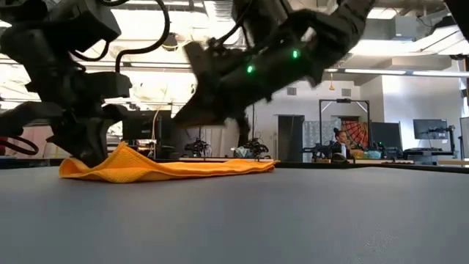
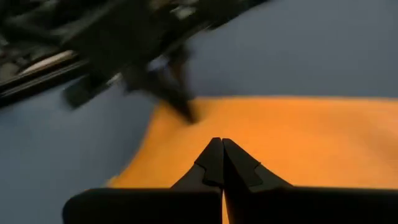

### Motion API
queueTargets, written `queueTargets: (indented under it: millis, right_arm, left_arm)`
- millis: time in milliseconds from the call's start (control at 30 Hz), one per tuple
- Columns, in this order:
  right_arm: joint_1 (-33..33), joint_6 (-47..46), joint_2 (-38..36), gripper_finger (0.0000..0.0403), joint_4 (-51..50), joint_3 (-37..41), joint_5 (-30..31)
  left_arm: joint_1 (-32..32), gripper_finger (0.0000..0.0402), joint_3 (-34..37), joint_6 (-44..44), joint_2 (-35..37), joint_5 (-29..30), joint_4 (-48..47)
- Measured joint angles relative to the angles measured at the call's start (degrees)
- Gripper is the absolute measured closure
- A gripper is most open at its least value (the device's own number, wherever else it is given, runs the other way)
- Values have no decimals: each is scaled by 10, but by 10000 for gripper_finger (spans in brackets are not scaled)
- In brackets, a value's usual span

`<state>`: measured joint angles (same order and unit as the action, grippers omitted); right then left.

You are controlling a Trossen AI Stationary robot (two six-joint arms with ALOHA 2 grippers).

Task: Roll towel
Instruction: Fold the yellow microfiber cloth

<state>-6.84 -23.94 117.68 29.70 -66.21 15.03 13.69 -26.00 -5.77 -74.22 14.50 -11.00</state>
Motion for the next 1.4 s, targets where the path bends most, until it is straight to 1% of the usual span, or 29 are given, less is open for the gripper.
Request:
queueTargets:
  millis: [67, 133, 200, 300, 367, 467, 567, 633, 733, 833, 900, 1000, 1133, 1200, 1267, 1333, 1400]
  right_arm:
    - [-12, 0, 33, 385, 11, -22, 0]
    - [-17, 0, 59, 385, -2, -49, 0]
    - [-18, -5, 78, 385, -31, -72, 0]
    - [-21, -11, 96, 385, -100, -95, -19]
    - [-25, -11, 84, 385, -147, -100, -33]
    - [-32, 1, 61, 385, -225, -99, -80]
    - [-38, 21, 36, 385, -290, -99, -121]
    - [-44, 36, 26, 385, -304, -97, -143]
    - [-57, 64, 2, 385, -302, -96, -156]
    - [-73, 94, -31, 381, -297, -97, -155]
    - [-86, 115, -49, 377, -299, -97, -151]
    - [-107, 138, -71, 376, -299, -97, -146]
    - [-137, 136, -79, 378, -298, -98, -108]
    - [-154, 125, -78, 379, -307, -97, -84]
    - [-172, 108, -78, 378, -322, -97, -46]
    - [-190, 90, -78, 375, -334, -98, -2]
    - [-207, 86, -78, 373, -338, -97, 27]
  left_arm:
    - [-4, 401, 2, -8, 0, -15, 1]
    - [-4, 401, 2, -16, 0, -29, 0]
    - [-3, 402, 2, -19, 1, -59, 2]
    - [-2, 402, 2, -32, 1, -124, 8]
    - [4, 402, 2, -41, 1, -161, 20]
    - [23, 401, 3, -46, 0, -186, 52]
    - [48, 401, 3, -46, 0, -216, 125]
    - [67, 402, 3, -42, 0, -233, 188]
    - [93, 402, 3, -22, 0, -235, 270]
    - [105, 402, 3, -10, 2, -233, 314]
    - [109, 402, 3, -6, 4, -230, 321]
    - [112, 401, 3, 15, 4, -210, 307]
    - [112, 401, 3, 29, 4, -181, 313]
    - [114, 401, 3, 30, 4, -185, 328]
    - [121, 401, 3, 30, 4, -191, 335]
    - [134, 401, 3, 30, 4, -192, 334]
    - [151, 401, 3, 30, 4, -185, 335]
